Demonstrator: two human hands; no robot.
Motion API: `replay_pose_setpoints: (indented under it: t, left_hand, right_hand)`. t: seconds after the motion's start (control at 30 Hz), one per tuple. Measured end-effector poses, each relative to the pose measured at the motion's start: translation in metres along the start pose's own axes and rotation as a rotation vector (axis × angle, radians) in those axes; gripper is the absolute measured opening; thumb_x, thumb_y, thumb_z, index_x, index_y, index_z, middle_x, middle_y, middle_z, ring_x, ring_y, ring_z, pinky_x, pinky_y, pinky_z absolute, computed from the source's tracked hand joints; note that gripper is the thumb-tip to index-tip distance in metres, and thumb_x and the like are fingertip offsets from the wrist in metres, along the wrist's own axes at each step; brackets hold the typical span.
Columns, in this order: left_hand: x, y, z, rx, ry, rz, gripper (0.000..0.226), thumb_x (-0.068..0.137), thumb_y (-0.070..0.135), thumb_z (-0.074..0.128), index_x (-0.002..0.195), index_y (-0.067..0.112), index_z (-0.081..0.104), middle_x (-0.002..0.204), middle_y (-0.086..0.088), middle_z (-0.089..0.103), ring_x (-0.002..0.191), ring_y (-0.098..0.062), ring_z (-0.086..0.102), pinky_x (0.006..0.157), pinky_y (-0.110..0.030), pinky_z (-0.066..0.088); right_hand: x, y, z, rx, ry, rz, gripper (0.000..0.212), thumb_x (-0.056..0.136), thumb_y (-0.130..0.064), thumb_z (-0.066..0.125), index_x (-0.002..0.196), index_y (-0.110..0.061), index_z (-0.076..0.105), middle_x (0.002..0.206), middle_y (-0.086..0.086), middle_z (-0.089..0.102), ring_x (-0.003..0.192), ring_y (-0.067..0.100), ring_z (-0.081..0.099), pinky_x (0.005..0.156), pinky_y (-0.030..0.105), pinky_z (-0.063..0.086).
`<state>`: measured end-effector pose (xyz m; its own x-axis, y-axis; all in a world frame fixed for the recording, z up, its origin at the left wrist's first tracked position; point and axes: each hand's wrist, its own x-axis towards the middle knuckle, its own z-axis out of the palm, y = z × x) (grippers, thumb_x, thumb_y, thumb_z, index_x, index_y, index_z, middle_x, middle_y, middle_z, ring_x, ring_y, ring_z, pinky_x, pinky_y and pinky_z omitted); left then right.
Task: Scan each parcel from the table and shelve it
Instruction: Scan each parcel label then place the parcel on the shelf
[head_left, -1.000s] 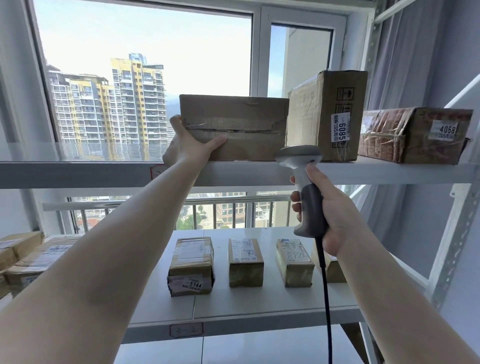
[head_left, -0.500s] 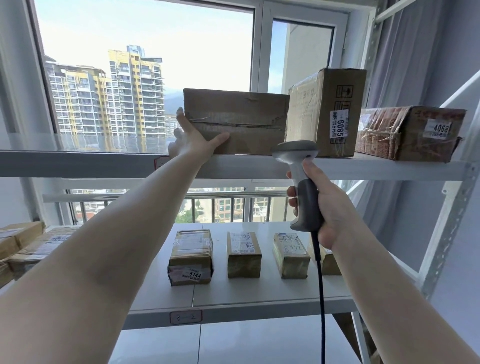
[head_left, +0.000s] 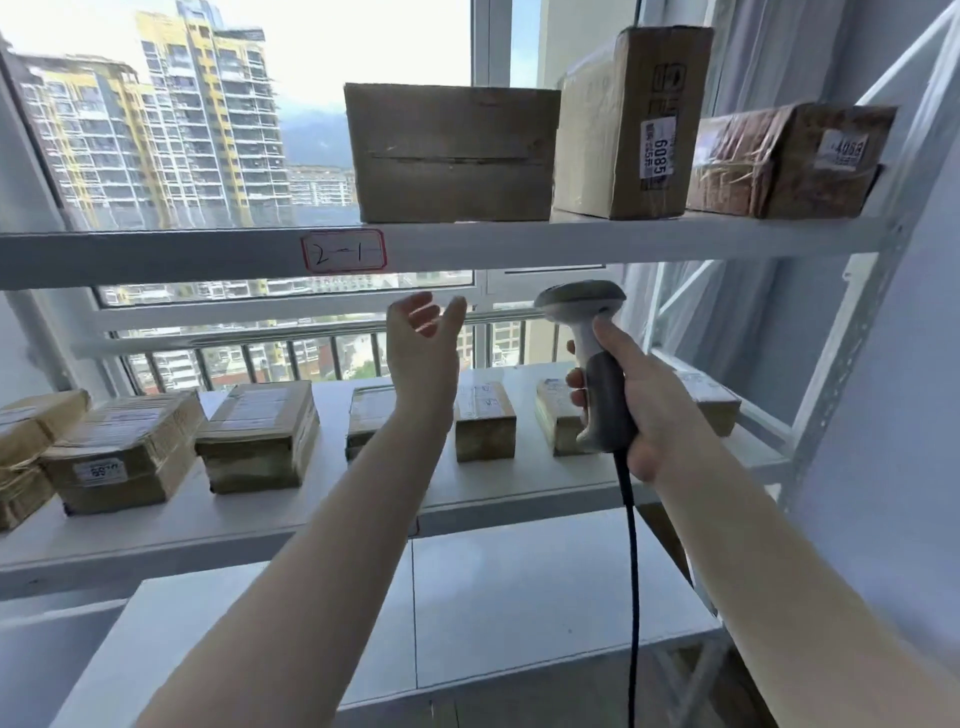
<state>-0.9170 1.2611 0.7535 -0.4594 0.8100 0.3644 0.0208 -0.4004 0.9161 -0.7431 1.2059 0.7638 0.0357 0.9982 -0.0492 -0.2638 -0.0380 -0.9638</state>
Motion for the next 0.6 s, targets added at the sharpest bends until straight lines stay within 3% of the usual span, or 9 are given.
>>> replay_pose_setpoints:
  t: [0.07,0.17,0.27,0.37,0.43,0.53,0.6]
  left_hand:
    - [-0.031,-0.024,-0.002,-0.06,-0.065,-0.19,0.035,0.095,0.033,0.066,0.124,0.016,0.057,0.121,-0.003,0.064,0.104,-0.015,0.061,0.086,-0.028,0.048]
    - [-0.079,-0.059,-0.001,-0.136,-0.176,-0.451,0.032,0.096,0.034,0.064,0.118,0.011,0.063,0.102,-0.002,0.069,0.087,-0.015,0.063,0.075,-0.026,0.049]
    - [-0.121,-0.086,0.003,-0.177,-0.262,-0.639,0.029,0.097,0.033,0.064,0.115,0.012,0.064,0.103,-0.002,0.07,0.096,-0.016,0.066,0.082,-0.029,0.05]
    - [-0.163,-0.11,0.011,-0.187,-0.359,-0.79,0.024,0.097,0.032,0.063,0.11,0.012,0.063,0.105,-0.004,0.071,0.1,-0.018,0.066,0.087,-0.031,0.05]
    - [-0.189,-0.124,0.014,-0.188,-0.436,-0.875,0.023,0.099,0.033,0.061,0.107,0.012,0.063,0.108,-0.005,0.07,0.101,-0.018,0.065,0.089,-0.032,0.049]
    - [-0.224,-0.141,0.022,-0.154,-0.497,-0.964,0.026,0.098,0.034,0.061,0.109,0.01,0.062,0.11,-0.006,0.069,0.098,-0.016,0.065,0.082,-0.028,0.05]
    - [-0.243,-0.146,0.031,-0.114,-0.515,-0.996,0.031,0.098,0.034,0.062,0.116,0.009,0.06,0.111,-0.006,0.069,0.095,-0.013,0.065,0.074,-0.025,0.05]
  right_hand:
    - [-0.014,0.019,-0.011,-0.007,0.034,0.028,0.044,0.088,-0.054,0.064,0.103,-0.013,0.07,0.067,0.002,0.068,0.057,0.013,0.059,0.063,0.031,0.043]
    - [-0.041,0.055,-0.038,-0.043,0.131,0.079,0.042,0.089,-0.052,0.063,0.099,-0.011,0.07,0.065,0.003,0.067,0.052,0.012,0.058,0.062,0.03,0.044]
    - [-0.072,0.091,-0.068,-0.069,0.223,0.172,0.043,0.089,-0.054,0.061,0.099,-0.013,0.07,0.064,0.003,0.067,0.051,0.01,0.058,0.061,0.03,0.042]
    - [-0.106,0.123,-0.106,-0.03,0.357,0.24,0.041,0.09,-0.052,0.061,0.097,-0.013,0.071,0.062,0.003,0.067,0.052,0.012,0.059,0.064,0.03,0.044]
    - [-0.13,0.137,-0.13,0.0,0.451,0.267,0.04,0.092,-0.049,0.061,0.097,-0.01,0.07,0.06,0.004,0.066,0.048,0.012,0.058,0.057,0.027,0.045]
    - [-0.168,0.148,-0.165,0.034,0.56,0.309,0.038,0.095,-0.05,0.054,0.094,-0.013,0.065,0.056,0.0,0.061,0.044,0.009,0.054,0.046,0.021,0.04]
    - [-0.192,0.152,-0.187,0.06,0.619,0.331,0.042,0.095,-0.052,0.053,0.102,-0.012,0.067,0.065,0.002,0.06,0.051,0.01,0.053,0.044,0.02,0.04]
